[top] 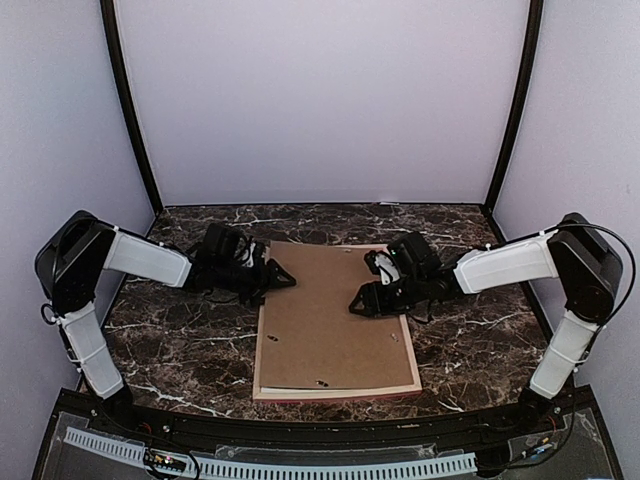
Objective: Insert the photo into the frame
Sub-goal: Place the backboard on the frame body.
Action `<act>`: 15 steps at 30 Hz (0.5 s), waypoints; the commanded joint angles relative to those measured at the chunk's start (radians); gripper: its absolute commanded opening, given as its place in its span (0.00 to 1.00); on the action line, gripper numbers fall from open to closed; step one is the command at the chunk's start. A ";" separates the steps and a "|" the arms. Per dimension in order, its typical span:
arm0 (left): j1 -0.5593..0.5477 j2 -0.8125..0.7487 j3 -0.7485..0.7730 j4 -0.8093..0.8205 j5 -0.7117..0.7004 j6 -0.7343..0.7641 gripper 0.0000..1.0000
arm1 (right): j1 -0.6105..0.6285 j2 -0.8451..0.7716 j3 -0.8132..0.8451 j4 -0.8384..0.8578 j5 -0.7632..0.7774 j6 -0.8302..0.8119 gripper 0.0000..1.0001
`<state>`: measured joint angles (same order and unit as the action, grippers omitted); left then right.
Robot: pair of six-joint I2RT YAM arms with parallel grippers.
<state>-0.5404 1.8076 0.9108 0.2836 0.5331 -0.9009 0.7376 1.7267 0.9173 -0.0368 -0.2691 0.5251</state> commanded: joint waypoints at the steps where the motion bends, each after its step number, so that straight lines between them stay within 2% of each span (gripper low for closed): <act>1: -0.004 -0.090 0.046 -0.084 -0.040 0.089 0.65 | 0.006 0.021 -0.009 -0.021 0.020 0.003 0.62; 15: -0.004 -0.096 0.098 -0.226 -0.076 0.164 0.67 | 0.005 0.009 -0.023 -0.037 0.042 0.006 0.61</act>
<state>-0.5415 1.7687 0.9638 0.1043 0.4778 -0.7910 0.7376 1.7267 0.9169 -0.0277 -0.2607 0.5282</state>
